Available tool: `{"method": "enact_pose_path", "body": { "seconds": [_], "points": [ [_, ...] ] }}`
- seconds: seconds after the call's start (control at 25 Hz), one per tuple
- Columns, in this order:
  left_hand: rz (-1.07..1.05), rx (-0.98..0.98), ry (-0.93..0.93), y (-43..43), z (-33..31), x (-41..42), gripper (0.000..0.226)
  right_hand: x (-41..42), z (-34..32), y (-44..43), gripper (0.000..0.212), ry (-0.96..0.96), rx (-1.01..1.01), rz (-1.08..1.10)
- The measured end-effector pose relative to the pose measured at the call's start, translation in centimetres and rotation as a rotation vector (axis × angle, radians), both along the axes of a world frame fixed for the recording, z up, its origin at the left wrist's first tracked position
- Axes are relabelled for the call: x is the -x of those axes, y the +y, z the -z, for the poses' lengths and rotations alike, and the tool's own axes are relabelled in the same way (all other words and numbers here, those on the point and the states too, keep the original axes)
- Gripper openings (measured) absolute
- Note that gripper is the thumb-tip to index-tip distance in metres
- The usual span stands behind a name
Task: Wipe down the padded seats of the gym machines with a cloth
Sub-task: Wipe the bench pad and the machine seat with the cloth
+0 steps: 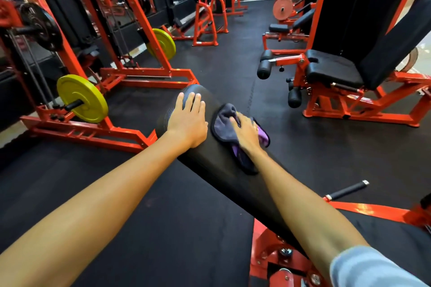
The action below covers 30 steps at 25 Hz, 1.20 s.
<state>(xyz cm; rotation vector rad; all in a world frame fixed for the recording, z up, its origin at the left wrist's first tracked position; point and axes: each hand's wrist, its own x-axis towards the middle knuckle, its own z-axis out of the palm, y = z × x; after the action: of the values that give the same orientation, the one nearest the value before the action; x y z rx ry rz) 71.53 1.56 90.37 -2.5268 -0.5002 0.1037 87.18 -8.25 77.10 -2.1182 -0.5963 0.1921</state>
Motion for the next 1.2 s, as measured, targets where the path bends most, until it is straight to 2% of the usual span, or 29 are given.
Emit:
{"method": "enact_pose_path", "body": {
  "seconds": [0.04, 0.12, 0.2, 0.28, 0.4, 0.52, 0.64, 0.76, 1.0, 1.08, 1.16, 1.2],
  "points": [
    [-0.007, -0.016, 0.017, -0.2, 0.2, -0.3, 0.065, -0.3, -1.4, 1.2, 0.046, -0.006, 0.027, -0.022],
    [-0.011, -0.049, 0.023, -0.5, 0.6, -0.7, 0.067, 0.9, -2.3, 2.5, 0.048, -0.138, 0.008, -0.089],
    [-0.01, -0.081, 0.024, -0.6, 0.8, -1.0, 0.068, 3.3, -1.4, 0.8, 0.053, -0.268, -0.085, -0.142],
    [-0.007, -0.098, 0.021, -0.6, 1.0, -1.2, 0.07, 4.5, 1.1, -2.2, 0.052, -0.288, -0.155, -0.173],
    [-0.003, -0.107, 0.015, -0.7, 1.2, -1.4, 0.073, 2.5, 3.1, -4.4, 0.05, -0.124, -0.15, -0.069],
    [0.001, -0.115, 0.004, -0.6, 1.4, -1.6, 0.075, -0.2, -0.1, -1.6, 0.031, 0.05, -0.061, -0.011],
    [0.007, -0.112, -0.014, -0.7, 1.5, -1.5, 0.077, -1.9, -5.0, 2.0, 0.031, 0.07, 0.012, -0.125],
    [0.014, -0.11, -0.031, -0.7, 1.5, -1.5, 0.077, -2.5, -6.4, 3.1, 0.04, 0.057, 0.026, -0.175],
    [0.026, -0.102, -0.016, -0.5, 1.8, -1.5, 0.077, -3.4, 1.2, -2.6, 0.05, 0.171, 0.059, -0.02],
    [0.031, -0.104, -0.014, -0.6, 1.8, -1.6, 0.077, -4.4, 3.3, -3.7, 0.042, 0.251, 0.093, 0.041],
    [0.03, -0.097, -0.018, -0.6, 1.8, -2.0, 0.077, -4.8, 2.8, -2.3, 0.032, 0.303, 0.153, 0.103],
    [0.03, -0.094, -0.01, -0.6, 1.8, -2.1, 0.077, -4.3, 1.9, -1.0, 0.033, 0.278, 0.171, 0.128]
  ]
}}
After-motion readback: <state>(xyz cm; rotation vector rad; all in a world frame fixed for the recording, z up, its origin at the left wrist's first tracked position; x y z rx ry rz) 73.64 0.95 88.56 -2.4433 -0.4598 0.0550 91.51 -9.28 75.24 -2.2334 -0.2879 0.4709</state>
